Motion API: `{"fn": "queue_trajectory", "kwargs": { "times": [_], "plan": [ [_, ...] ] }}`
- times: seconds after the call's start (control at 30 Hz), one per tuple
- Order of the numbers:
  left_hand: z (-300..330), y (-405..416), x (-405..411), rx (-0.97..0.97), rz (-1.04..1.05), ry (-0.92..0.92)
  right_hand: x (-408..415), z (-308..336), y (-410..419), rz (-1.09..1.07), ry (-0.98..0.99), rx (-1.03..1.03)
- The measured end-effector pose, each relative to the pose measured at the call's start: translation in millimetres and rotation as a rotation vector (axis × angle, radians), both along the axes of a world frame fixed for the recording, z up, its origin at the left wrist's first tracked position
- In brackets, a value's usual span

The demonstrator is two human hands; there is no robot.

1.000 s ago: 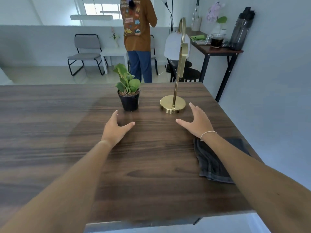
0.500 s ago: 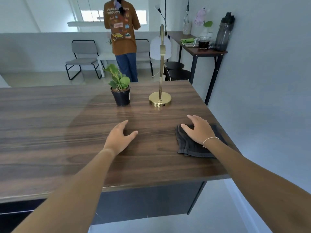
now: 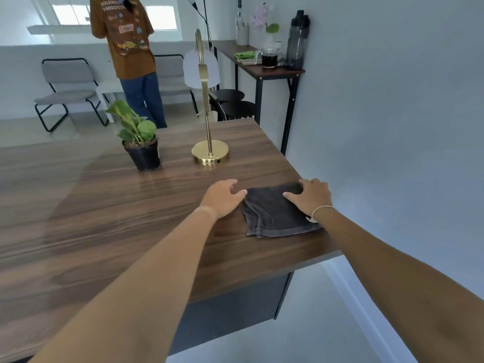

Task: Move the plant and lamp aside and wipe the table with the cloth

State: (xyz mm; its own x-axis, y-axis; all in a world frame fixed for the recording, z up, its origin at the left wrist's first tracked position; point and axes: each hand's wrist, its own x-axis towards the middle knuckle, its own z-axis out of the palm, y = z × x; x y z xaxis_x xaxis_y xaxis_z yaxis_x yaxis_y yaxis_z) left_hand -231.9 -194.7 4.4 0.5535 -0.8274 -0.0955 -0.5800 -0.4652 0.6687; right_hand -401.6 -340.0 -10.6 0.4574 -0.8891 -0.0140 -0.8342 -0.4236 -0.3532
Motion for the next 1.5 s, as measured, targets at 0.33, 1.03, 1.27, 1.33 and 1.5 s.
{"fn": "queue_trajectory", "kwargs": {
  "times": [0.33,1.03,1.27,1.33,1.5],
  "plan": [
    [-13,-46,-8,0.123,-0.073,-0.078,1,3,-15,-0.128,-0.153,0.251],
    [15,6,-104,-0.499,0.115,0.48,-78,44,40,-0.041,-0.664,0.124],
    [-3,4,-101,-0.37,0.2,0.463,-70,19,28,-0.058,-0.479,0.141],
    [-7,0,-97,-0.337,0.223,0.427,-66,11,24,-0.055,-0.395,0.111],
    [-8,-6,-90,-0.139,0.201,-0.008,-56,0,9,-0.06,-0.321,-0.025]
  ]
}}
